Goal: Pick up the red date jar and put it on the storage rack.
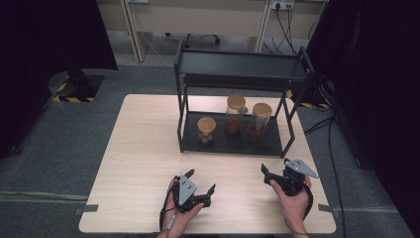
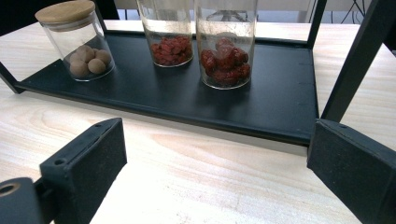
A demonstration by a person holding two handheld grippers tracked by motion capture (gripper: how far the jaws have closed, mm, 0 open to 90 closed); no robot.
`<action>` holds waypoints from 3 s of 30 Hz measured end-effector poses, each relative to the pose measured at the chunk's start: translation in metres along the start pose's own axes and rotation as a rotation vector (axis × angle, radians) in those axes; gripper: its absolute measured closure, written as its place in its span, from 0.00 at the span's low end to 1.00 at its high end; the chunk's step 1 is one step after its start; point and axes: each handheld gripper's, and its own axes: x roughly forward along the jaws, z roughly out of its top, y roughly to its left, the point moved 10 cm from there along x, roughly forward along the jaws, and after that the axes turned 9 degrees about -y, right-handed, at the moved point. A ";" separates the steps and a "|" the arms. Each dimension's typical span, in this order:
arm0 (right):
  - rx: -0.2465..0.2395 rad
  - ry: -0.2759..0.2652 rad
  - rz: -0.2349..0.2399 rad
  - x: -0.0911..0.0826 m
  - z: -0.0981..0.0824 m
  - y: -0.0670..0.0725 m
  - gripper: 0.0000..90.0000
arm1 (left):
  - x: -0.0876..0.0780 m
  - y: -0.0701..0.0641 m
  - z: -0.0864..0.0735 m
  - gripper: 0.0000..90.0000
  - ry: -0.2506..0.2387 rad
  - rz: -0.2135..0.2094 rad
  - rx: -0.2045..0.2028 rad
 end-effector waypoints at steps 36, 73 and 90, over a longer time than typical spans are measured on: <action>0.003 0.019 -0.010 -0.021 -0.017 -0.008 0.05 | 0.000 0.000 0.000 0.12 0.000 0.001 0.000; 0.022 0.036 -0.033 -0.031 -0.033 -0.020 0.05 | 0.000 0.001 0.000 0.12 0.000 0.003 -0.002; 0.020 0.034 -0.042 -0.030 -0.040 -0.020 0.05 | 0.000 0.001 0.000 0.12 0.000 0.003 -0.002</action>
